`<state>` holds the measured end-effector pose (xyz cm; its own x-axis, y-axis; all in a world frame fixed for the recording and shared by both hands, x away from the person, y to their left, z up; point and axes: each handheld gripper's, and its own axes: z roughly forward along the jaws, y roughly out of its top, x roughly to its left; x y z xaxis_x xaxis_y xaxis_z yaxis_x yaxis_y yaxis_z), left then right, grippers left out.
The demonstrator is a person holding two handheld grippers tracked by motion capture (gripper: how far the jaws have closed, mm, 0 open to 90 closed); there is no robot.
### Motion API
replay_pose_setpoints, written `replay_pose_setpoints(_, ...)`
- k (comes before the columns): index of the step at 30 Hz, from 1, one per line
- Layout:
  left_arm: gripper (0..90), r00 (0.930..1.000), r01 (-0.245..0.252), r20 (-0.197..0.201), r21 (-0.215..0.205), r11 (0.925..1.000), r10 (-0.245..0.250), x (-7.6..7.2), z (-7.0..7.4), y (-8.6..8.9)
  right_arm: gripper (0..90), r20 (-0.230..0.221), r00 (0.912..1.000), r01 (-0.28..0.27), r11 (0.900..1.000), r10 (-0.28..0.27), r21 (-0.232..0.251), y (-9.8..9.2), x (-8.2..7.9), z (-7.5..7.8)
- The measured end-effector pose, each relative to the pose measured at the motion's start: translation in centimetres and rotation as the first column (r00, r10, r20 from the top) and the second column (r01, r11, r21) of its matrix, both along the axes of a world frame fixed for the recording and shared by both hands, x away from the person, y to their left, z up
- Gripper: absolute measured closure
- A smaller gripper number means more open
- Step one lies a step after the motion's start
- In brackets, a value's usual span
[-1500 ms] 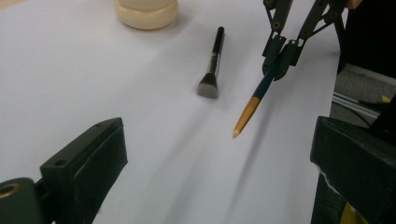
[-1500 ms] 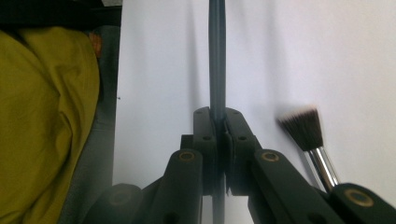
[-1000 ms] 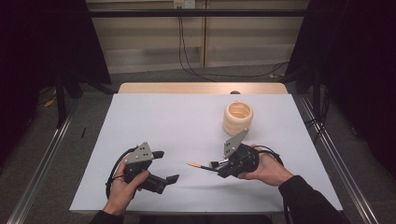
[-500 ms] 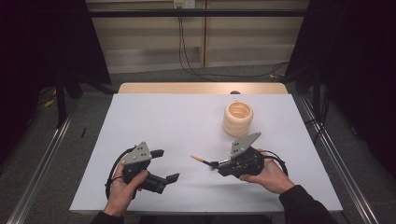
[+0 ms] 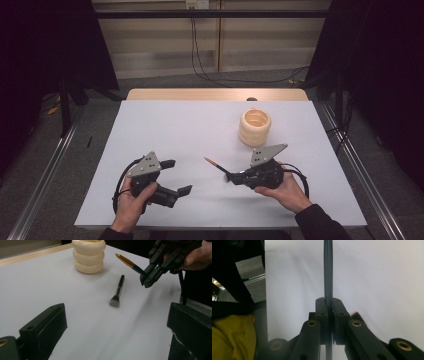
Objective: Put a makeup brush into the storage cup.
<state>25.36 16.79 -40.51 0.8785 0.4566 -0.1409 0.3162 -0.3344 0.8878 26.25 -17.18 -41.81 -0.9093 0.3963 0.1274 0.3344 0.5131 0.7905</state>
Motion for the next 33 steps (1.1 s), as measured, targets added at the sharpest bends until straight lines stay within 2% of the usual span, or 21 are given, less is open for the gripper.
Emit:
replay_pose_setpoints(5, 2.6, 1.0, -0.005, 0.005, 0.007, 1.0, 0.005, -0.1, 0.2, -0.1, 84.9, 0.003, 0.9997, 0.026, 0.999, -0.026, 0.046, -0.3, -0.2, -0.4)
replay_pose_setpoints(16, 2.5, 1.0, -0.003, 0.006, -0.021, 0.9998, 0.003, -0.3, 0.2, -0.2, 84.9, 0.046, 0.998, 0.036, 0.99, -0.043, 0.136, -0.6, -0.6, -0.7)
replay_pose_setpoints(18, 2.4, 1.0, 0.002, 0.004, -0.029, 0.9996, -0.002, -0.4, 0.2, -0.3, 84.9, 0.045, 0.9979, 0.039, 0.985, -0.047, 0.168, -0.7, -0.7, -0.6)
replay_pose_setpoints(25, 2.4, 1.0, 0.003, 0.008, -0.045, 0.999, -0.003, -0.4, 0.2, -0.3, 84.9, 0.068, 0.9964, 0.036, 0.976, -0.052, 0.216, -0.8, -1.0, -0.7)
replay_pose_setpoints(27, 2.4, 0.9999, -0.006, 0.012, -0.038, 0.9992, 0.007, -0.5, 0.2, -0.3, 84.9, 0.074, 0.9958, 0.035, 0.97, -0.055, 0.242, -0.8, -1.1, -0.7)
replay_pose_setpoints(33, 2.2, 0.9997, -0.015, 0.015, -0.06, 0.9981, 0.016, -0.5, 0.2, -0.3, 84.9, 0.08, 0.9953, 0.028, 0.954, -0.054, 0.3, -0.6, -1.5, -0.7)
